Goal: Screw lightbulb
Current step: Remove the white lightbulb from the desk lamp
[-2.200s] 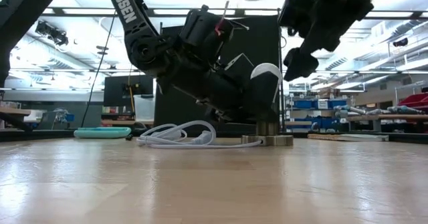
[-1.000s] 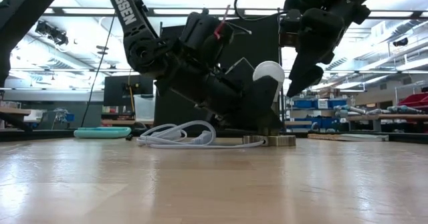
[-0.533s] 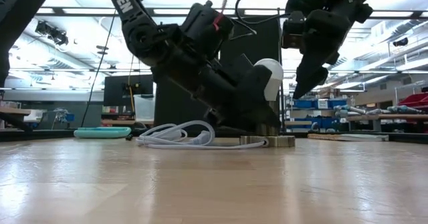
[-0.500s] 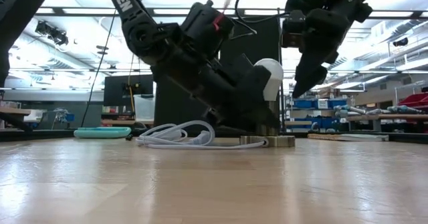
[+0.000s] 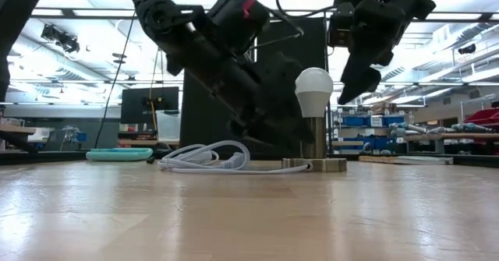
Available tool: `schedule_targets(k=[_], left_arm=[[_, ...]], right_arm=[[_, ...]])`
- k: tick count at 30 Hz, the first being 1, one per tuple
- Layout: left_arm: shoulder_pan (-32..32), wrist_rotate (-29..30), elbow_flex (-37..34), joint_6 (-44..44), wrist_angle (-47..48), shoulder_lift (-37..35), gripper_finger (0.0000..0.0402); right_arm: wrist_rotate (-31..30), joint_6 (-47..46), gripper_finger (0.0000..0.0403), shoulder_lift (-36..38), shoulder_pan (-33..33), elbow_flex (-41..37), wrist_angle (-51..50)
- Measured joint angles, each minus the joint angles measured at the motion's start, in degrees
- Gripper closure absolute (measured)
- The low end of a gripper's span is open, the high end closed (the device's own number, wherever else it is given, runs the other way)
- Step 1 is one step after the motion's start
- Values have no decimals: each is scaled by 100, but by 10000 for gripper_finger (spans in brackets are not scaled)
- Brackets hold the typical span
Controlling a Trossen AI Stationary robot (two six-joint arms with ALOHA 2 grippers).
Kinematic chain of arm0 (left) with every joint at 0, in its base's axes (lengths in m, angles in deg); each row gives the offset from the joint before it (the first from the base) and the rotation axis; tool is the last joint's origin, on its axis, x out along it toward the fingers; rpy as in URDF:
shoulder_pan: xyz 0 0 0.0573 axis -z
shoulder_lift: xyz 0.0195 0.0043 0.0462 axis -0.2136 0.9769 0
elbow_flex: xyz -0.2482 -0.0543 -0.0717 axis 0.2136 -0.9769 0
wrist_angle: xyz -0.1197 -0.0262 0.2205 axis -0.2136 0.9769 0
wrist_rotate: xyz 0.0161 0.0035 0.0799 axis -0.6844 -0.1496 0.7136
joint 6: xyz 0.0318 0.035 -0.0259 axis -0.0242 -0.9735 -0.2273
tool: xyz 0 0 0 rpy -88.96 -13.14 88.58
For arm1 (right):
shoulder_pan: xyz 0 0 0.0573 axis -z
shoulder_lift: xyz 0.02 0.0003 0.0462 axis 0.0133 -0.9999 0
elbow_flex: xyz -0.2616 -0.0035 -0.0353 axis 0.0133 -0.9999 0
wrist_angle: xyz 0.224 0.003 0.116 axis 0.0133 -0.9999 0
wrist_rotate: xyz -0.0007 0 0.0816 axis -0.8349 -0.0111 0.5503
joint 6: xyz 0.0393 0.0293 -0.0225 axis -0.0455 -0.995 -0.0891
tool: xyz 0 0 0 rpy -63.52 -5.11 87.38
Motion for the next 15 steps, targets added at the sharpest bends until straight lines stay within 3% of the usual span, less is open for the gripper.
schedule_targets(k=[15], left_arm=[[485, -146, 6, 454, 1702, -735, 108]], right_arm=[[57, 103, 58, 205, -6, 17, 6]])
